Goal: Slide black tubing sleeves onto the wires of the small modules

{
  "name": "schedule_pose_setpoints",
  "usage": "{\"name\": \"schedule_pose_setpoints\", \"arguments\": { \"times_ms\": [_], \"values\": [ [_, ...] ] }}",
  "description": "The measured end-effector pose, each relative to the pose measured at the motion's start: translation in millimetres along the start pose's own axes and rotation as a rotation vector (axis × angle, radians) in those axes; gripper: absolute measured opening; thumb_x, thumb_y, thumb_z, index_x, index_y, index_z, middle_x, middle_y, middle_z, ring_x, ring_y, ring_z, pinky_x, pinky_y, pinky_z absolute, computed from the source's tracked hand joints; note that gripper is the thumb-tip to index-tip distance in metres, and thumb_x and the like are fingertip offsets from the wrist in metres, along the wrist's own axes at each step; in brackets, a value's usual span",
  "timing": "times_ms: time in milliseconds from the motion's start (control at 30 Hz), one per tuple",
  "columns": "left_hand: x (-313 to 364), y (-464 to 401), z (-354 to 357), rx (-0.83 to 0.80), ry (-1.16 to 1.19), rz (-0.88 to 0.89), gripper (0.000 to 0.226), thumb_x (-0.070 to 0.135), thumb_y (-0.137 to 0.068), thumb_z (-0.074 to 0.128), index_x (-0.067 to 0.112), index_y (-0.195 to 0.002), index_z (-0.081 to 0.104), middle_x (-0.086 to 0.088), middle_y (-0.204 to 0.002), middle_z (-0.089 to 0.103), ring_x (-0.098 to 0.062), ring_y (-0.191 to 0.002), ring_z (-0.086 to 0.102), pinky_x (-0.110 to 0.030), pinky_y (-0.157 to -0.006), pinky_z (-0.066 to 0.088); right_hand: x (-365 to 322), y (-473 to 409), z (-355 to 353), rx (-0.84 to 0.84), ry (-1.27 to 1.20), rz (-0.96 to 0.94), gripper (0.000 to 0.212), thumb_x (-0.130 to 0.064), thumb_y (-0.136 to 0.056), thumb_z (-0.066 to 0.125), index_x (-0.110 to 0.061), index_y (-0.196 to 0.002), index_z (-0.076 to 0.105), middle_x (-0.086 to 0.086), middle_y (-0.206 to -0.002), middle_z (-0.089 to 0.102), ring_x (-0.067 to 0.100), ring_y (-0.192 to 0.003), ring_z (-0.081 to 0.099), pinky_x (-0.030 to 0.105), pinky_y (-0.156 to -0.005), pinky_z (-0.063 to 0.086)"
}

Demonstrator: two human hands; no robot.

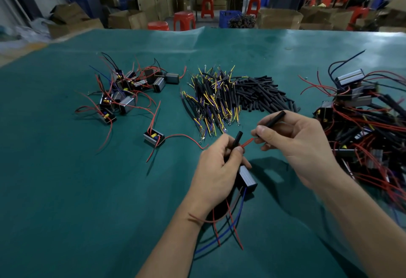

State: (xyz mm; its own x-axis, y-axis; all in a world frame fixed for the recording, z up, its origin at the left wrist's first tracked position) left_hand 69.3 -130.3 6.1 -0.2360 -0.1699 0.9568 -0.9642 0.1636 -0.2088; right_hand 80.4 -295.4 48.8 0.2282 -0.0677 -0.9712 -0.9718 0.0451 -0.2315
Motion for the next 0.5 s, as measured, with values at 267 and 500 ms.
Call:
{"name": "schedule_pose_setpoints", "arguments": {
  "times_ms": [267,500],
  "values": [
    [-0.4,0.4,0.1,-0.015,0.004,-0.004,0.013,0.013,-0.103,0.051,0.010,-0.091,0.054,0.000,-0.075,0.075,-0.009,-0.070,0.064,-0.034,-0.073,0.051,2.7,1.4,4.4,0.029,-0.165,0.128,0.024,-0.022,-0.073,0.078,-0.009,-0.091,0.070,0.016,-0.086,0.077,0.018,-0.069,0.072,0.023,-0.061,0.057],
    [1.5,-0.2,-0.7,0.002,0.016,-0.008,0.014,0.010,-0.104,0.050,0.009,-0.090,0.053,-0.002,-0.076,0.076,-0.010,-0.071,0.066,-0.034,-0.074,0.052,9.8,3.5,8.0,0.025,-0.291,0.226,0.022,-0.021,-0.071,0.079,-0.010,-0.087,0.069,0.017,-0.087,0.076,0.016,-0.066,0.069,0.023,-0.058,0.056]
  ]
}}
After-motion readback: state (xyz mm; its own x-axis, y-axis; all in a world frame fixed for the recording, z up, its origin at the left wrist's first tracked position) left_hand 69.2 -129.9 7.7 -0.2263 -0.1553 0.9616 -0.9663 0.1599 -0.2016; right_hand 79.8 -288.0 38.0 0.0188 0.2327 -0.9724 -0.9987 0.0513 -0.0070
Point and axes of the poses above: each hand's wrist, its own y-axis away from the middle knuckle, its own z-axis out of the palm, x = y × z, the point moved 3 cm from there along -y, towards the middle knuckle
